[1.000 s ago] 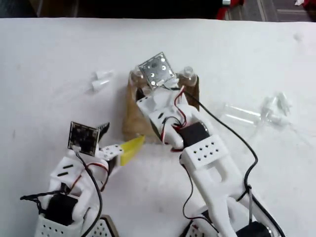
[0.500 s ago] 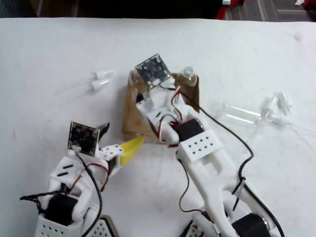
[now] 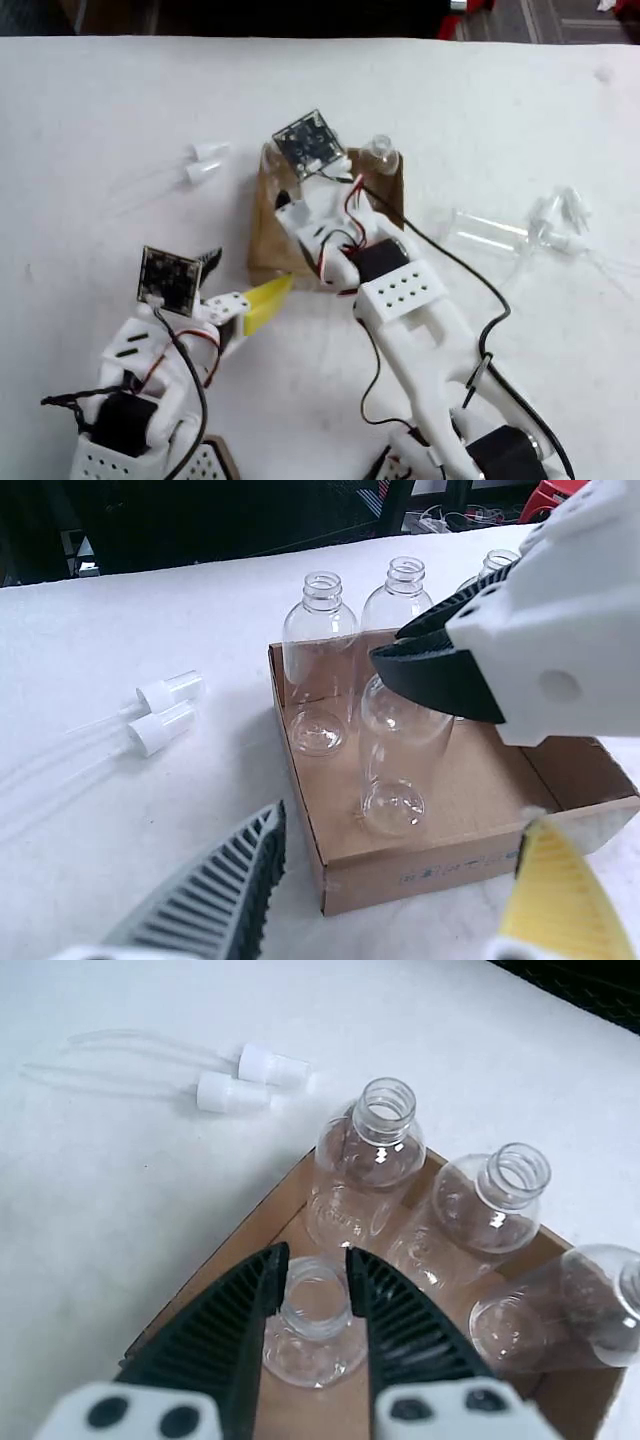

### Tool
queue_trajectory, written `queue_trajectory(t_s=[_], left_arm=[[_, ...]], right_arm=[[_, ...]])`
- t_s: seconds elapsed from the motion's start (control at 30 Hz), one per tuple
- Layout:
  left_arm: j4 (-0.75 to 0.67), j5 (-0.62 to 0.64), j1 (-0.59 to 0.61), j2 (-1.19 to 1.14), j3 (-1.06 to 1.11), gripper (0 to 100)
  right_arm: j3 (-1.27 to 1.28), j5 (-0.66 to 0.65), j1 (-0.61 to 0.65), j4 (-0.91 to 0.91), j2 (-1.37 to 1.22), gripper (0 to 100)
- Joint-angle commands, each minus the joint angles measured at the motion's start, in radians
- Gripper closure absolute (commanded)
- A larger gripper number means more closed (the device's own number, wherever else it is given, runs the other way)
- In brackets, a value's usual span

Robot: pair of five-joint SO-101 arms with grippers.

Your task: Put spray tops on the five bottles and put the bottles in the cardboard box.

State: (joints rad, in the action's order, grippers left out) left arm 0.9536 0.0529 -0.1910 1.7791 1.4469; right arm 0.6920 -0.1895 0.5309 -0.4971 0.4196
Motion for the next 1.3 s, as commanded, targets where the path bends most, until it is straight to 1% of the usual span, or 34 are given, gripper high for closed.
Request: queue_trajectory(t_s=[0.0,0.13,0.27,0.33,0.63,0.73,0.87,0.97,1.1,1.27], left_arm=[[-0.026,0.009,0.008,0.007,-0.005,66],[-0.026,0.009,0.008,0.007,-0.005,66],[-0.026,0.009,0.007,0.007,-0.005,66],[-0.026,0.009,0.008,0.007,-0.005,66],[-0.026,0.009,0.008,0.007,-0.005,66],[-0.026,0.009,0.008,0.007,-0.003,66],[-0.025,0.009,0.008,0.007,-0.003,66],[-0.025,0.009,0.008,0.007,-0.003,66],[-0.025,0.009,0.008,0.007,-0.003,66],[-0.012,0.008,0.008,0.007,-0.003,66]], right_arm=[[-0.015,-0.006,-0.004,0.021,0.005,97.6],[-0.015,-0.006,-0.007,0.018,0.005,96.3],[-0.015,-0.006,-0.005,0.015,0.005,87.9],[-0.015,-0.008,-0.002,0.015,0.005,85.7],[-0.032,-0.012,-0.012,0.012,0.041,85.4],[-0.098,-0.006,-0.056,-0.088,0.147,85.4],[-0.252,-0.006,-0.185,-0.257,0.283,85.7],[-0.368,-0.006,-0.346,-0.354,0.291,85.7],[-0.457,-0.006,-0.556,-0.414,0.183,85.8],[-0.532,-0.006,-0.733,-0.429,-0.065,85.8]])
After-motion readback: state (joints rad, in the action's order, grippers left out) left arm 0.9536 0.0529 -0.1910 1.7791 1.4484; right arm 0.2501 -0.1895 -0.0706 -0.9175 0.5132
